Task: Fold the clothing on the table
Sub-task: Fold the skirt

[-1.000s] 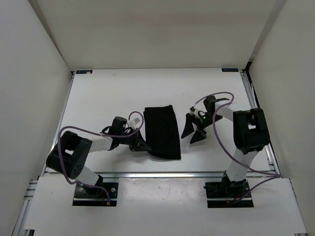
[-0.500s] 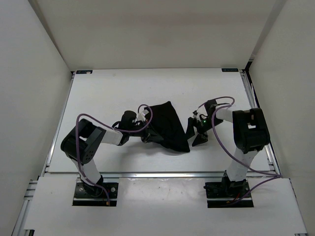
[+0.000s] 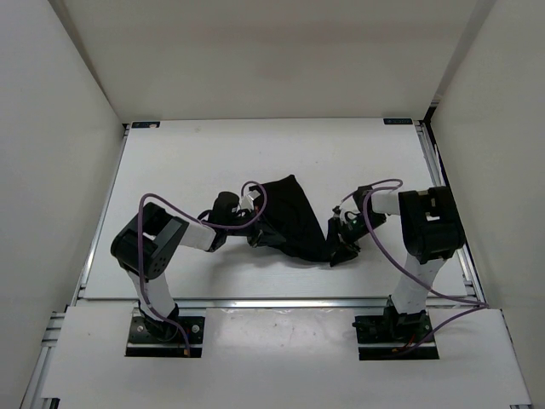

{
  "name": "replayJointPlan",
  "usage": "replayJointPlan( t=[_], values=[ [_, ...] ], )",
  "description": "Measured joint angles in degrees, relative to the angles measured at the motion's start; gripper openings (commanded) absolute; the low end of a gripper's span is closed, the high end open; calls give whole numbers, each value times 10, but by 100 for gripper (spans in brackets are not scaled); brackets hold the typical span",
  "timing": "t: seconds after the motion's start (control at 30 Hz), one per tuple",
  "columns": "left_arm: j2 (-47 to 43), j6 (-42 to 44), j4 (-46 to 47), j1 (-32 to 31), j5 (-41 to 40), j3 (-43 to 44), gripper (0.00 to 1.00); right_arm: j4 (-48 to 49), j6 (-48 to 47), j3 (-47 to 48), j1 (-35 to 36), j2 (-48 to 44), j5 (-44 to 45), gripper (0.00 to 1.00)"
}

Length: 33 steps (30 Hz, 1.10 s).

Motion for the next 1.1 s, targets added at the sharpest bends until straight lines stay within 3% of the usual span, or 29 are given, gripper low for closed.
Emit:
replayJointPlan(
  t=[0.07, 0.17, 0.23, 0.37, 0.57, 0.7, 0.93, 1.1],
  values=[
    [0, 0, 0, 0, 0, 0, 0, -1, -11, -5, 9, 1, -2, 44],
    [0, 0, 0, 0, 0, -1, 0, 7, -25, -7, 6, 3, -3, 42],
    [-2, 0, 0, 0, -1, -4, 0, 10, -29, -8, 3, 4, -3, 44],
    [-8, 0, 0, 0, -2, -14, 0, 5, -20, -8, -3, 3, -13, 64],
    [-13, 0, -1, -1, -3, -20, 0, -3, -7, -16, -13, -10, -9, 65],
    [-15, 0, -1, -2, -4, -20, 0, -3, -1, -17, -14, -10, 0, 58],
    [-15, 0, -1, -5, -5, -21, 0, -2, -1, -5, -12, -3, 9, 55],
    [-18, 0, -1, -5, -5, -22, 0, 6, -1, 9, -10, 9, 10, 44]
  ],
)
